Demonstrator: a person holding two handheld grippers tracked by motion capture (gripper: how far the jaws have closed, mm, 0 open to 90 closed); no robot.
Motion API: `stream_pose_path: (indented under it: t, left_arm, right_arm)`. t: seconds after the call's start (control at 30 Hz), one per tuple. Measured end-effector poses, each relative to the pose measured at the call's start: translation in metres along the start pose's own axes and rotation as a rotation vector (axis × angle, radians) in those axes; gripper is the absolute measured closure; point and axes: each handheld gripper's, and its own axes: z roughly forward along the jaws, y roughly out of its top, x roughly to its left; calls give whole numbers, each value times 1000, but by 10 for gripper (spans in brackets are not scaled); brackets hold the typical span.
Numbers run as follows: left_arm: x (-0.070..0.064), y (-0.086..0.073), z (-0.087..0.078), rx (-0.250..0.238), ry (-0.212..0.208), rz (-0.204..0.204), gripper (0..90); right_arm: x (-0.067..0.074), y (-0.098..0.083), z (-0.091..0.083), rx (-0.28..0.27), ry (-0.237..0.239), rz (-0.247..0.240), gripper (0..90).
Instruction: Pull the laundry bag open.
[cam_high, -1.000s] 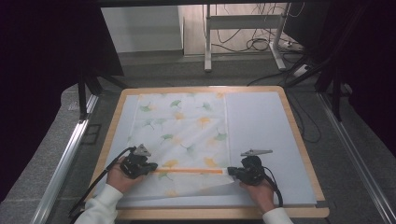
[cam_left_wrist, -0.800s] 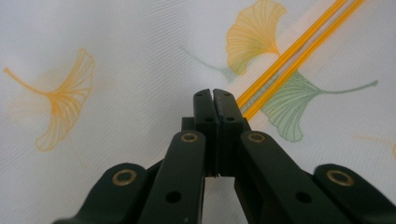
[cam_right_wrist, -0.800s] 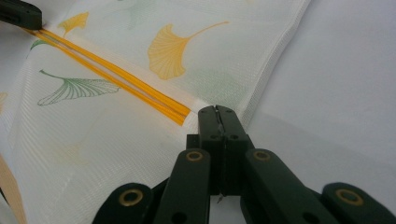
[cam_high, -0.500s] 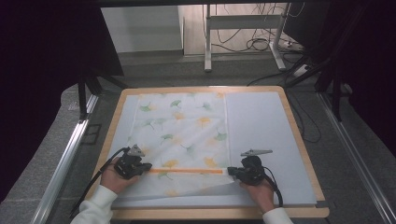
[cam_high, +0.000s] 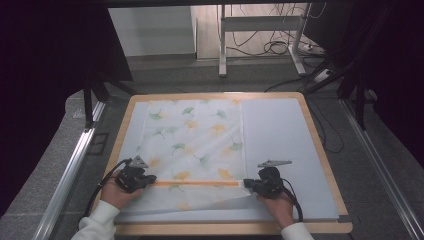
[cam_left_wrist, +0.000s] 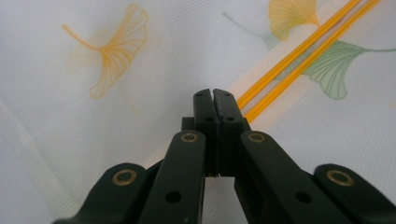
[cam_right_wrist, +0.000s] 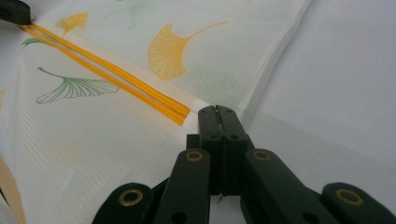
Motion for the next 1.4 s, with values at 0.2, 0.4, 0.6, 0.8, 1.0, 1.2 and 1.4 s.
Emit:
stream_pose_path:
  t: [0.2, 0.4, 0.6, 0.8, 1.0, 1.2, 1.4]
  left_arm:
    - [6, -7, -4, -3, 11, -17, 899]
    - [11, -12, -8, -1, 21, -35, 900]
    - [16, -17, -12, 0, 27, -47, 900]
    - [23, -25, -17, -5, 32, -72, 900]
    - [27, -29, -20, -2, 41, -80, 899]
    - [30, -33, -23, -12, 39, -95, 899]
    - [33, -38, -27, -18, 47, -105, 899]
  right_arm:
    - [0, 0, 0, 0, 0, -1, 893]
    - [0, 0, 0, 0, -2, -1, 893]
    - [0, 0, 0, 0, 0, 0, 893]
    - [0, 0, 0, 0, 1, -1, 893]
    - [0, 0, 0, 0, 0, -1, 893]
    - [0, 0, 0, 0, 1, -1, 893]
    - [0, 0, 0, 0, 0, -1, 893]
